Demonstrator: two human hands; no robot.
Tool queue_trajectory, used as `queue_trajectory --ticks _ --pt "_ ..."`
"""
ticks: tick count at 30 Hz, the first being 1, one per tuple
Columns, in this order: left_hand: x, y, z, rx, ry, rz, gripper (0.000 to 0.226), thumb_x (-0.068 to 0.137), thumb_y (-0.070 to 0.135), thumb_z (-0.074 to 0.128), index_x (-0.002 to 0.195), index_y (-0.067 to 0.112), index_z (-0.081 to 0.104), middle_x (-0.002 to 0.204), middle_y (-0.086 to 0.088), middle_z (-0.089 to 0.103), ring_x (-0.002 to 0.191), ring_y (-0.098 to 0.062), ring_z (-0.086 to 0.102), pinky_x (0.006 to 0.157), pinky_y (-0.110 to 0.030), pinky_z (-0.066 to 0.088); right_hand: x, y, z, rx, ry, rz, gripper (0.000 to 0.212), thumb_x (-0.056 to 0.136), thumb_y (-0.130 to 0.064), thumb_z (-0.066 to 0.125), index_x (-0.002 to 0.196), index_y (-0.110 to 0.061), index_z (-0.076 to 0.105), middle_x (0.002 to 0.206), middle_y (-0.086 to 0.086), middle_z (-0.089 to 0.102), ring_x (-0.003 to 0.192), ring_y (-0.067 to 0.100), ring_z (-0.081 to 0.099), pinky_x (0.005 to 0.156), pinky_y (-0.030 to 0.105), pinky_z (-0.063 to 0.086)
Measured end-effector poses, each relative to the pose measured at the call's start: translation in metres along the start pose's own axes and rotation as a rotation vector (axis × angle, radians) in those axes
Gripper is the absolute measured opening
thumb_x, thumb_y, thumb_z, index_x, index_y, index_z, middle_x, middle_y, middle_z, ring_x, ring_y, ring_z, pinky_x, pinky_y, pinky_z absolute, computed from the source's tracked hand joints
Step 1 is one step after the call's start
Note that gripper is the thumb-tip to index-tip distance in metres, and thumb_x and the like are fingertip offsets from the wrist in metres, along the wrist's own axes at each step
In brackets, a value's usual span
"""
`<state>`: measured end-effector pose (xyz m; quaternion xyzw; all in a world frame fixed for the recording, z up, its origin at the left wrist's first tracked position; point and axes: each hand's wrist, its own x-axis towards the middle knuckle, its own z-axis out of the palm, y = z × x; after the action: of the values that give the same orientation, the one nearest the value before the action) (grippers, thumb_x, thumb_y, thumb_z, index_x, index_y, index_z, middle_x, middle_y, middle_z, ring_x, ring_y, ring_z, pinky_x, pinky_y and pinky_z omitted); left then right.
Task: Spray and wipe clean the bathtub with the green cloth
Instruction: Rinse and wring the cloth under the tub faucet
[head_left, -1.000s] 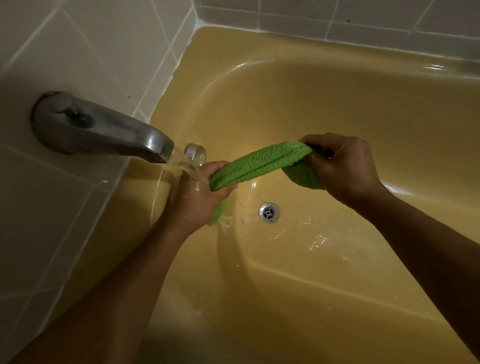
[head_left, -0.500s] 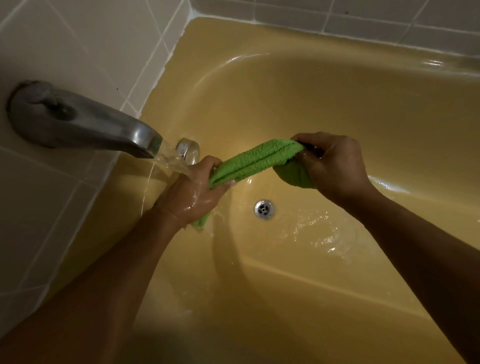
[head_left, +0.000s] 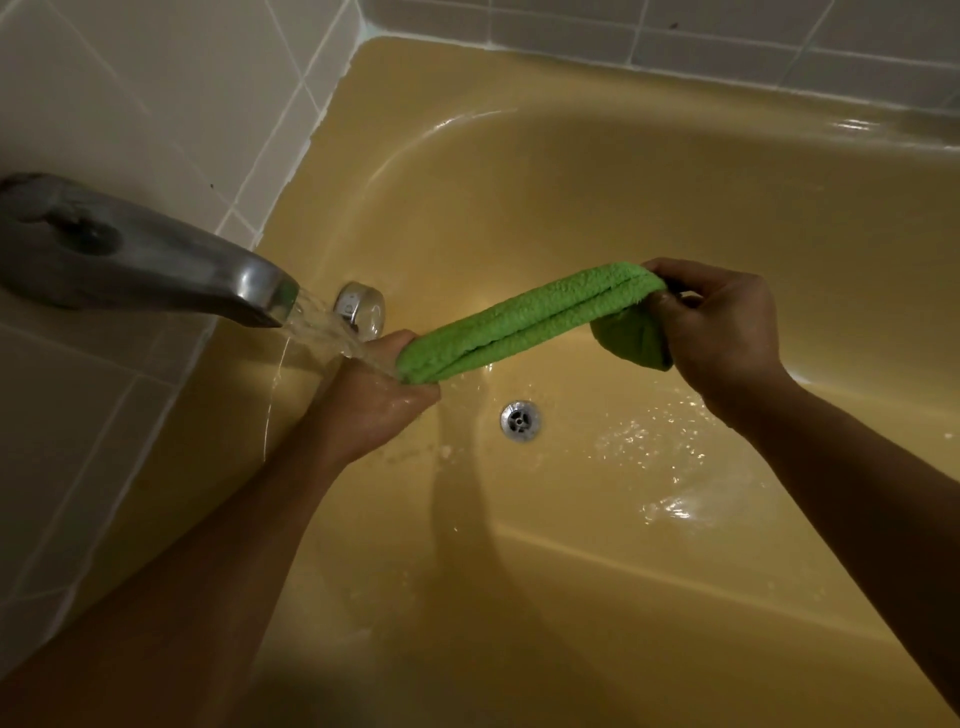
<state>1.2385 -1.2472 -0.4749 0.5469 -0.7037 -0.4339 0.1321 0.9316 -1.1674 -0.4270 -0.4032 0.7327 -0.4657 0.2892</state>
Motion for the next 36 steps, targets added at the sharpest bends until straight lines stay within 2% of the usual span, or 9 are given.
queue_trajectory --ticks 4,7,12,15,17,21,28,34,36 --pt "0.003 -0.003 0.006 -0.109 0.021 0.008 0.024 0.087 0.016 0.075 0.093 0.037 0.064 0.077 -0.005 0.072 0.058 -0.027 0.066 0.047 -0.034 0.051 -0.002 -0.003 -0.007 -0.040 -0.045 -0.042 0.036 0.096 -0.007 0.066 0.098 -0.042 0.075 0.095 -0.017 0.076 0.092 0.009 0.073 0.084 0.044 0.063" --pt "0.002 -0.001 0.010 -0.050 0.060 0.088 0.021 0.085 0.029 0.084 0.095 0.033 0.066 0.075 0.000 0.068 0.061 -0.023 0.062 0.054 -0.034 0.047 -0.002 -0.006 -0.011 -0.064 -0.058 -0.058 0.039 0.096 -0.006 0.066 0.096 -0.045 0.073 0.093 -0.022 0.073 0.092 0.004 0.072 0.085 0.040 0.062" --pt "0.006 0.000 0.014 -0.030 0.054 0.007 0.028 0.075 0.043 0.087 0.090 0.028 0.068 0.077 0.007 0.072 0.074 -0.014 0.071 0.068 -0.030 0.055 -0.005 -0.001 -0.013 -0.123 -0.083 -0.079 0.028 0.095 -0.006 0.066 0.108 -0.026 0.080 0.101 -0.013 0.075 0.096 0.007 0.071 0.088 0.042 0.060" --pt "0.011 -0.002 0.018 -0.244 0.030 -0.023 0.015 0.085 0.012 0.078 0.091 0.004 0.066 0.075 -0.003 0.068 0.070 -0.014 0.065 0.067 -0.027 0.053 -0.010 -0.002 -0.012 -0.157 -0.106 -0.118 0.028 0.094 -0.006 0.066 0.105 -0.028 0.079 0.097 -0.022 0.071 0.093 -0.004 0.067 0.085 0.029 0.059" --pt "0.012 0.001 0.019 -0.295 0.025 -0.040 0.027 0.078 0.012 0.079 0.083 -0.002 0.057 0.071 -0.012 0.050 0.065 -0.015 0.050 0.061 -0.021 0.042 -0.012 -0.003 -0.010 -0.176 -0.126 -0.140 0.029 0.095 -0.007 0.067 0.108 -0.030 0.078 0.096 -0.025 0.069 0.091 -0.010 0.064 0.080 0.018 0.056" --pt "0.010 -0.003 0.023 0.101 0.100 -0.029 0.026 0.093 0.025 0.070 0.072 0.013 0.060 0.063 -0.007 0.060 0.056 -0.018 0.053 0.055 -0.026 0.040 -0.012 -0.004 -0.003 -0.228 -0.154 -0.186 0.027 0.095 -0.009 0.067 0.112 -0.027 0.077 0.099 -0.010 0.071 0.092 -0.001 0.065 0.076 0.014 0.051" --pt "0.007 -0.009 0.022 0.422 -0.001 -0.001 0.044 0.074 0.053 0.084 0.106 0.031 0.065 0.100 0.010 0.064 0.091 -0.018 0.066 0.080 -0.037 0.056 -0.008 -0.028 0.003 -0.114 -0.220 -0.196 0.026 0.093 -0.009 0.070 0.109 -0.028 0.078 0.103 -0.011 0.073 0.094 0.000 0.066 0.080 0.018 0.053" --pt "0.009 0.003 0.047 -0.212 -0.111 -0.093 0.093 0.048 0.046 0.102 0.127 0.030 0.055 0.117 0.007 0.071 0.107 -0.009 0.070 0.090 -0.038 0.060 -0.014 -0.052 0.024 -0.206 -0.455 -0.341 0.027 0.092 -0.007 0.069 0.113 -0.021 0.078 0.104 -0.008 0.074 0.092 0.004 0.066 0.082 0.021 0.054" --pt "0.010 0.006 0.056 -0.278 -0.132 -0.058 0.090 0.049 0.035 0.105 0.127 0.026 0.061 0.115 0.005 0.074 0.108 -0.010 0.070 0.085 -0.031 0.059 -0.013 -0.058 0.028 -0.249 -0.493 -0.381 0.028 0.092 -0.006 0.069 0.115 -0.019 0.077 0.108 -0.005 0.075 0.094 0.005 0.066 0.085 0.025 0.055"
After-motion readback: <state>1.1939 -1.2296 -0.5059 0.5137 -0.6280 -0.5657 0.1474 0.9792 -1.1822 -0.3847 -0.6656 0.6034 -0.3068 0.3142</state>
